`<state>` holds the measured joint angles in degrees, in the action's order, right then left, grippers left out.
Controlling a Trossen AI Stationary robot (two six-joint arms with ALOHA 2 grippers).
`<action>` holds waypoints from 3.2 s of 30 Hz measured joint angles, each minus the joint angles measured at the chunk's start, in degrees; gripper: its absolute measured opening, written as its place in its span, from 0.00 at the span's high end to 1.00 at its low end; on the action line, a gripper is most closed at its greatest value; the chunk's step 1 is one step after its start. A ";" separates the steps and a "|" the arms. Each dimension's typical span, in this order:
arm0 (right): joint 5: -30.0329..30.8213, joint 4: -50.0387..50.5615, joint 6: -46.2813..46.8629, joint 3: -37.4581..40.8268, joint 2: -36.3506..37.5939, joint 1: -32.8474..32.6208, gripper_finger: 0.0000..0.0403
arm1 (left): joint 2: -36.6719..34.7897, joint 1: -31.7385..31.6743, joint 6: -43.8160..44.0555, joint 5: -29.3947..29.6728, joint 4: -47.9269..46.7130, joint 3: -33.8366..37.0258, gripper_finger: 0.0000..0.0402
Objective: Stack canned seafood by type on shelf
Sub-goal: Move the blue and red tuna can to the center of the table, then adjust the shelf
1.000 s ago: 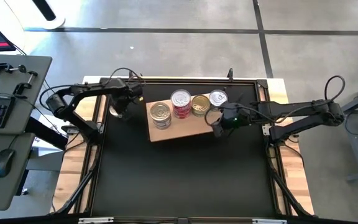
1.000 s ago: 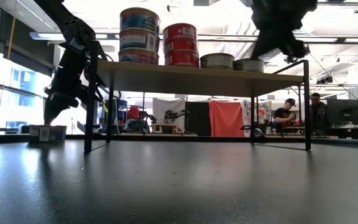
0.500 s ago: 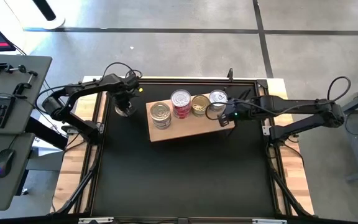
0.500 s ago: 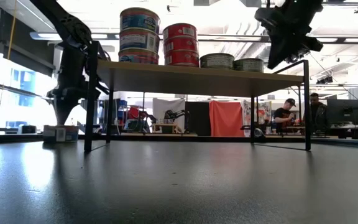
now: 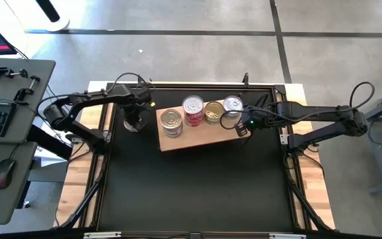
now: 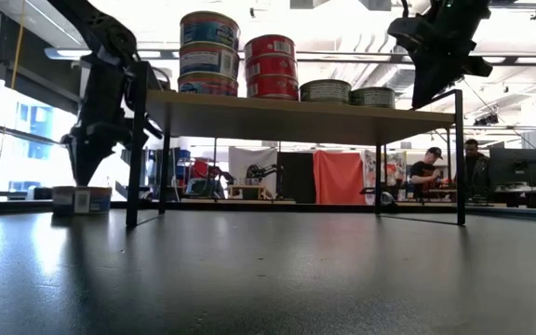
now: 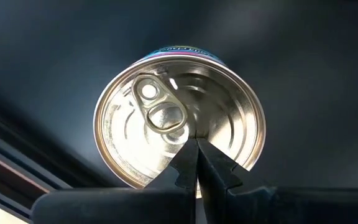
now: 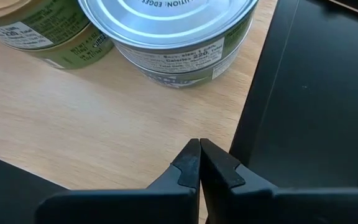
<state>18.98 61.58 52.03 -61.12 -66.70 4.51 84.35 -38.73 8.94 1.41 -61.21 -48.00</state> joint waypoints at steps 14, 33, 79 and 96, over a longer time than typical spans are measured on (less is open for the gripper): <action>-0.04 0.33 -1.53 -0.02 0.00 0.00 1.00 | -9.74 14.95 18.61 -3.65 -1.43 3.95 1.00; 1.14 -2.82 -4.44 0.04 0.00 0.00 1.00 | -22.74 34.27 46.02 9.67 10.30 9.26 1.00; -17.55 -25.57 -19.04 0.11 0.04 -4.78 1.00 | 3.12 85.46 97.08 17.01 59.69 12.33 1.00; -11.82 -49.05 -13.41 0.11 -0.59 -18.57 1.00 | 14.99 71.10 54.34 18.33 56.58 -8.73 1.00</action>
<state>7.17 12.53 38.62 -61.01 -67.29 -14.06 99.34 32.38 63.28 19.74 -4.63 -56.73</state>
